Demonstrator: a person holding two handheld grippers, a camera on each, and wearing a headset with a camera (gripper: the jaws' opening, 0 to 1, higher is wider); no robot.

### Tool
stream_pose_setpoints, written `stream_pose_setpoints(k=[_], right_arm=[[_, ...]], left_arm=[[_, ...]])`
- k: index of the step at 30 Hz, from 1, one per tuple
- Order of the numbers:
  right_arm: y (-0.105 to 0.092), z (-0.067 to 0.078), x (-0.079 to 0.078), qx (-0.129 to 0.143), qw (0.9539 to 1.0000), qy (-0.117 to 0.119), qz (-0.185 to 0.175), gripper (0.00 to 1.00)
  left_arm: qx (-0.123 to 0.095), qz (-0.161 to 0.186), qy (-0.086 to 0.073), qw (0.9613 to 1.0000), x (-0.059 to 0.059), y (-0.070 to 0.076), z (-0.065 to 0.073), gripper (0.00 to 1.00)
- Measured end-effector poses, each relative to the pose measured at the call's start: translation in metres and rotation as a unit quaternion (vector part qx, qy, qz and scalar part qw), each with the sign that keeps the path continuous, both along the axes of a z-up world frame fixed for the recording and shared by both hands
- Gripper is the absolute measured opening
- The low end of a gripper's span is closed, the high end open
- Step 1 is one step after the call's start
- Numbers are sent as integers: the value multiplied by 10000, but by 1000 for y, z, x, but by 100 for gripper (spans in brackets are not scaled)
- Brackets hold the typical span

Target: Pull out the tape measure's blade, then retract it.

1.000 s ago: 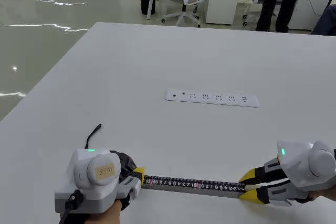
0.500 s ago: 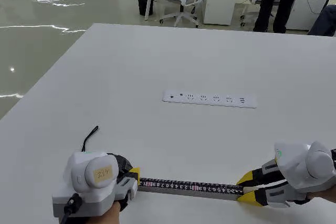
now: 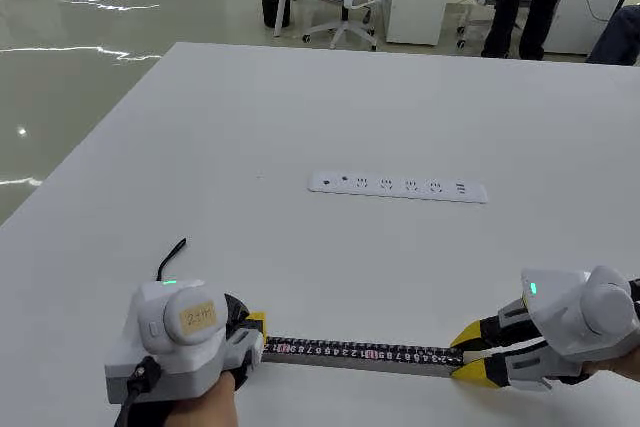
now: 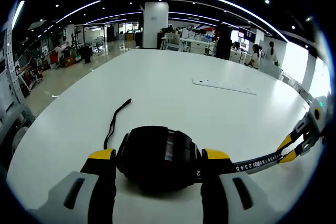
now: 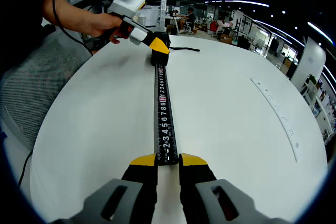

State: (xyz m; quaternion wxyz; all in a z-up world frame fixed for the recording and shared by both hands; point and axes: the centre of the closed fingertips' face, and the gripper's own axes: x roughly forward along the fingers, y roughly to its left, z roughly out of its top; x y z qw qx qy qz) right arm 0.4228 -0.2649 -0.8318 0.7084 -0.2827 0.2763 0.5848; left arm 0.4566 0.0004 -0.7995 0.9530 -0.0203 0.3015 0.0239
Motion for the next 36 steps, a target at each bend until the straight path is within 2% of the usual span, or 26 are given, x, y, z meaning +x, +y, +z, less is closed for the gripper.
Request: stream_pose_setpoints(k=[23,36], right_arm=[[4,2,1,-29,9999,-69,81,15],[7,5,2,-8,9999,-67,130,15]], left_arm=[[407,-198,106,9989,0,1,-2,58],[416,-203,152,9988,-1,1,-3,58]])
